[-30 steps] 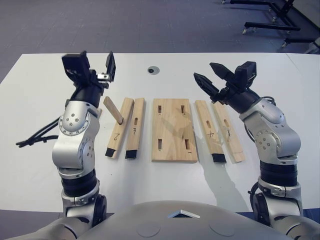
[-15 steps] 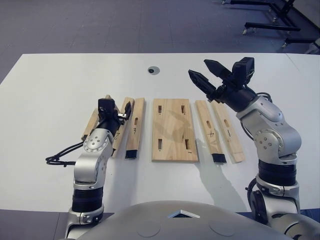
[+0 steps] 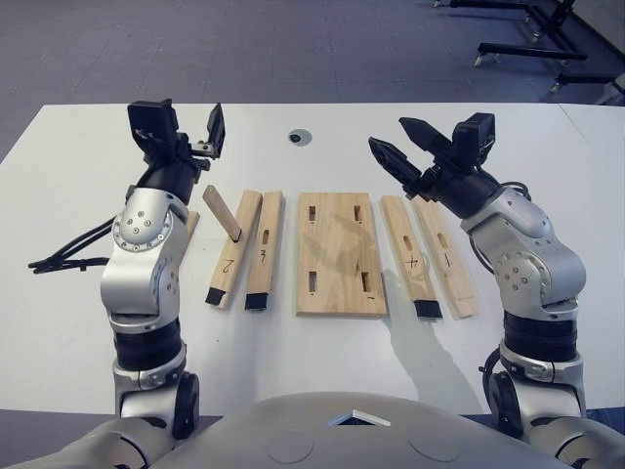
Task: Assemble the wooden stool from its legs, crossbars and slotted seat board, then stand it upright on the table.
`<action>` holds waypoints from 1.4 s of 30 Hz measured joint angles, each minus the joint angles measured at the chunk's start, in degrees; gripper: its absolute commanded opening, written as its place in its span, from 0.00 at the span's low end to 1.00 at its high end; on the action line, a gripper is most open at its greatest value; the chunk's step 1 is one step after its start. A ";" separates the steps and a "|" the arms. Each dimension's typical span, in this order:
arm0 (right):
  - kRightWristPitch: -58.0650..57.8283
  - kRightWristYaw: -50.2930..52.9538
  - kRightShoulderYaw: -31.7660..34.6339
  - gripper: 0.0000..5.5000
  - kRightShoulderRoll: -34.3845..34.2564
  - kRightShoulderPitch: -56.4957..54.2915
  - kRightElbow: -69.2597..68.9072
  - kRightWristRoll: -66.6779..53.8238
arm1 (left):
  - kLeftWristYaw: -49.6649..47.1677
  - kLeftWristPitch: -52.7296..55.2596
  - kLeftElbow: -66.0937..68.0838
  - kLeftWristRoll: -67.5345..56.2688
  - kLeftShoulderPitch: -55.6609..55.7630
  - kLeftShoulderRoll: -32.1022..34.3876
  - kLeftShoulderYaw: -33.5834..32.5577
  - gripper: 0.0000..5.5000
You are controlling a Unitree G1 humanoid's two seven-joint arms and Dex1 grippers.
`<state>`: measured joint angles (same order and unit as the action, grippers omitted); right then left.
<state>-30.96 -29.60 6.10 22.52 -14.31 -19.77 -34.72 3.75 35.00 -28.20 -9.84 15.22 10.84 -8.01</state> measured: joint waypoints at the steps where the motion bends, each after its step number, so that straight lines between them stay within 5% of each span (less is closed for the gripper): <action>1: 0.01 -0.43 -0.04 0.67 0.07 -0.28 0.51 0.01 | 0.08 0.00 0.32 -0.07 0.55 0.13 -0.25 0.69; 10: 0.02 -1.16 -0.04 0.67 0.24 -0.76 0.91 0.43 | 0.53 0.31 1.32 -0.81 4.01 1.22 -0.25 0.69; 19: -1.05 -1.18 -0.46 0.67 0.09 -3.09 -0.70 -1.33 | 2.47 -4.29 9.05 2.72 -3.75 -2.33 11.88 0.69; 32: -1.44 1.05 0.16 0.67 -0.97 -2.40 -1.85 -2.30 | 1.82 -3.75 5.03 -0.23 -3.74 -4.11 6.43 0.69; 39: -0.15 2.82 1.04 0.67 -3.02 1.63 -2.53 -2.25 | 2.99 5.94 -15.70 -8.31 3.97 -1.26 3.19 0.69; 42: 0.44 4.49 2.56 0.67 -3.59 4.63 -4.07 -2.29 | 4.26 8.35 -20.44 -12.07 -2.39 0.09 -0.09 0.69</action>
<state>-30.51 -25.11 8.66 18.92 -9.68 -23.84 -37.01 8.02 43.35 -48.64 -21.91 12.83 10.92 -8.10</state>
